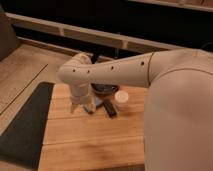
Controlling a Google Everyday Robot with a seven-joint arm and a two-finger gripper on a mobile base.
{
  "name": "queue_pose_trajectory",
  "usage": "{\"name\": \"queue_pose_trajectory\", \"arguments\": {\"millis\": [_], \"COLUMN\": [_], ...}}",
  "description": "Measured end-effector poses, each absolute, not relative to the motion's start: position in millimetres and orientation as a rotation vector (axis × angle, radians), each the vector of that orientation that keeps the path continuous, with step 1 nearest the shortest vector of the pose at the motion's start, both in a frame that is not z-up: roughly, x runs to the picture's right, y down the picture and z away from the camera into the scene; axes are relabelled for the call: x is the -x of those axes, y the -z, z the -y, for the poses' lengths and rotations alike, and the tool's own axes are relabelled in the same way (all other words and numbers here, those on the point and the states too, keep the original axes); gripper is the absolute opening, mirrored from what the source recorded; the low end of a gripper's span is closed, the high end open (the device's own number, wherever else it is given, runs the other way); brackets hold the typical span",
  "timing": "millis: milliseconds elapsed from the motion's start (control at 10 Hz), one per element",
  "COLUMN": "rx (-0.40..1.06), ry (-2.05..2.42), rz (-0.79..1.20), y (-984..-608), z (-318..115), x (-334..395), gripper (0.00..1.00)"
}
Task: Wipe the white sponge on the table
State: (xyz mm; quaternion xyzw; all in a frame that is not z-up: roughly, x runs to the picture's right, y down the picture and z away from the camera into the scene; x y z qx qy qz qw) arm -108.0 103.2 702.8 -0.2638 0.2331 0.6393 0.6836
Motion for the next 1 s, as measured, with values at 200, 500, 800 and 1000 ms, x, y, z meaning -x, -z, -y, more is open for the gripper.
{"name": "queue_pose_trajectory", "arguments": {"millis": [200,500,800,1000], "rx": [0.591,0.586,0.489,0.432], "ry": [-1.433,-1.432,-1.417,-1.376], "rz": [-0.523,-0.521,-0.374,-0.222], "y": [-702.8,-703.0,-733.5,-743.9], "z": [-103.2,-102.5,-69.1,-35.3], "x": [108.1,107.1,85.7,73.6], "gripper": [0.65,0.65,0.65,0.65]}}
